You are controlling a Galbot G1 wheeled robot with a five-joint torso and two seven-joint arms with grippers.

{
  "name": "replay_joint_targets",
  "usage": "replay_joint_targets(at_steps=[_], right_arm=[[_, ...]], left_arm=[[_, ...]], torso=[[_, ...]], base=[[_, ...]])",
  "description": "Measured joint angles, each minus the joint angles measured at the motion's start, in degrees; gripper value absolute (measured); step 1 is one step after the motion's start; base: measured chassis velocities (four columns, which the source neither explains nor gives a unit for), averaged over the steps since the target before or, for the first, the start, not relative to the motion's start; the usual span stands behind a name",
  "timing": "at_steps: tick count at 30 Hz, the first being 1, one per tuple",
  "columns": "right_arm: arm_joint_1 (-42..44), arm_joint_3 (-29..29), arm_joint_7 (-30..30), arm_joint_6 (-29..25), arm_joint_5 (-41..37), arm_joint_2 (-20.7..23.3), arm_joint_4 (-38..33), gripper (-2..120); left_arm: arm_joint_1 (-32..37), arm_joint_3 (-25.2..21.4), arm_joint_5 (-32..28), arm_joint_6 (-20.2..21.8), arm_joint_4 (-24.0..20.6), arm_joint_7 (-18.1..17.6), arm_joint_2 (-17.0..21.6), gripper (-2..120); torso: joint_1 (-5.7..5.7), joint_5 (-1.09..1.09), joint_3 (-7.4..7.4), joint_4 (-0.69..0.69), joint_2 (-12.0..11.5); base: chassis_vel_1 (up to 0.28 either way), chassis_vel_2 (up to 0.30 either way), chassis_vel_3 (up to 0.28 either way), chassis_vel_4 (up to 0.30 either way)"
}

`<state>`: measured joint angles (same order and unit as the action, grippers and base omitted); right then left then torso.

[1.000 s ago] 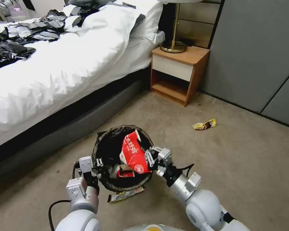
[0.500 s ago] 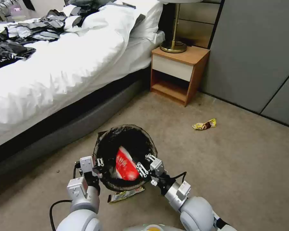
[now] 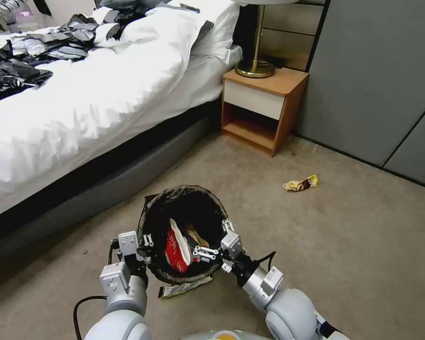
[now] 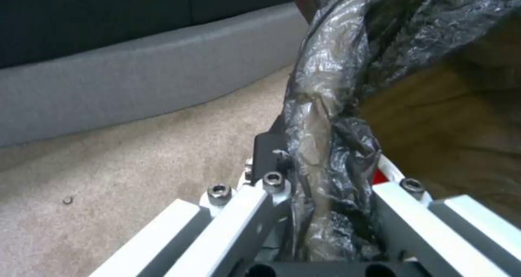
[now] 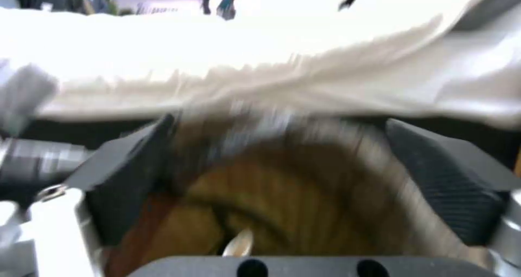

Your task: Pick up the trash bin, then pick up the garbage from the floor and place it into the trash bin.

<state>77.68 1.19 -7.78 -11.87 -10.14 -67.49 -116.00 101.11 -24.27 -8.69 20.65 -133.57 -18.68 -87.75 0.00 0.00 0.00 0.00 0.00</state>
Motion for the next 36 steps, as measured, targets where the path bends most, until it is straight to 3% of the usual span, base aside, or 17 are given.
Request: replay_joint_targets(at_steps=[5,7,11,22,36], right_arm=[[-0.5,-2.3,4.4,-0.4,1.4,-1.6,-5.2,100],[0.7,-5.2,11.0,-0.4,4.1,-2.9,-8.9,100],[3.6,-7.9,16.4,-1.7,5.7,-3.5,-10.0,100],[10.1,-14.6,17.9,-7.8,7.0,-4.1,-7.3,100],[8.7,-14.3,18.9,-7.0,6.5,-4.8,-6.5,100]], left_arm=[[0.0,0.0,0.1,-0.1,0.2,0.0,0.0,0],[-0.1,-0.5,0.1,-0.2,0.6,0.0,0.0,0],[-0.1,-0.8,-0.2,-0.4,0.9,0.0,0.1,0],[-0.1,-1.7,-2.0,-0.7,0.6,-0.2,0.6,0],[0.0,-2.0,-2.6,-0.7,-0.4,-0.2,0.7,0]], torso=[[0.00,0.00,0.00,0.00,0.0],[0.00,0.00,0.00,0.00,0.0],[0.00,0.00,0.00,0.00,0.0],[0.00,0.00,0.00,0.00,0.0],[0.00,0.00,0.00,0.00,0.0]], base=[[0.000,0.000,0.000,0.000],[0.000,0.000,0.000,0.000],[0.000,0.000,0.000,0.000],[0.000,0.000,0.000,0.000],[0.000,0.000,0.000,0.000]])
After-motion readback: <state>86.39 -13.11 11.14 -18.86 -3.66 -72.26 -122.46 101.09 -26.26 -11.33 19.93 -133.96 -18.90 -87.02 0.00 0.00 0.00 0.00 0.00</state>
